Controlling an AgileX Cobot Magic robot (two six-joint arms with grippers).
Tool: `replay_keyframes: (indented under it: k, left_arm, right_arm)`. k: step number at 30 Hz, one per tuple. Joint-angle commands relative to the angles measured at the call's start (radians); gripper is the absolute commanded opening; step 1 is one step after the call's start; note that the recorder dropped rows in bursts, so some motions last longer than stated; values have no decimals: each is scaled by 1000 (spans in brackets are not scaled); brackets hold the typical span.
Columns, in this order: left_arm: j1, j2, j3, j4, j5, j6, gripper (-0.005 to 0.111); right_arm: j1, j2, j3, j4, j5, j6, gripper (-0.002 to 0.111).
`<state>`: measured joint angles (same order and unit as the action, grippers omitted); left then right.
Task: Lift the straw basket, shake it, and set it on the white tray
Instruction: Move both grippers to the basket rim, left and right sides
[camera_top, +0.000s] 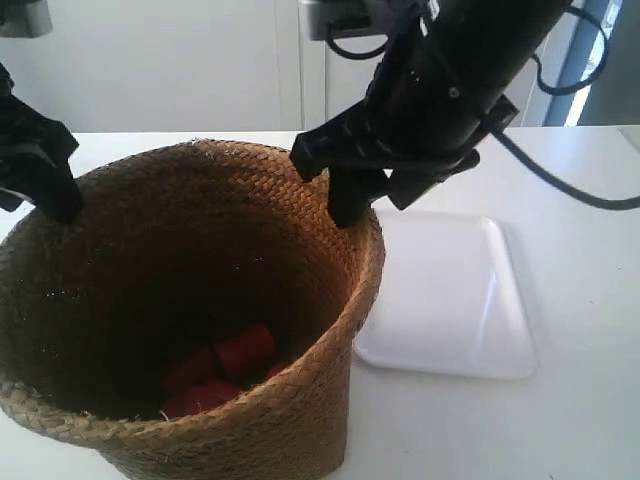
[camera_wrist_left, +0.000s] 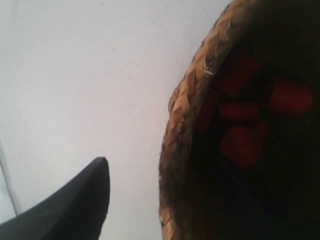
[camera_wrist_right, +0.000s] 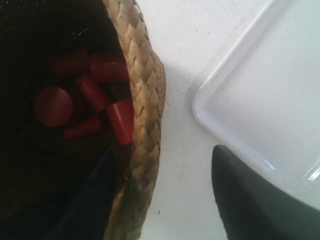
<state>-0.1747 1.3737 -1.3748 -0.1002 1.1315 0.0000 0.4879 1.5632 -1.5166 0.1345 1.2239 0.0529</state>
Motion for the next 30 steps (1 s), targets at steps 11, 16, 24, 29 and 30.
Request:
replay_keyframes:
  k: [11, 16, 24, 29, 30]
  left_arm:
    - [-2, 82, 74, -88, 90, 39, 64]
    - [-2, 119, 84, -158, 90, 91, 60]
    - [-2, 108, 84, -184, 20, 114, 0]
    - [-53, 7, 110, -180, -256, 173, 0]
    - [-66, -20, 126, -180, -312, 173, 0]
  right_arm:
    - [0, 149, 5, 41, -3, 54, 54]
    - [0, 172, 5, 52, -3, 57, 46]
    - [0, 168, 5, 40, -3, 22, 0]
    - [0, 83, 5, -94, -172, 22, 0]
    - [0, 63, 14, -101, -206, 22, 0]
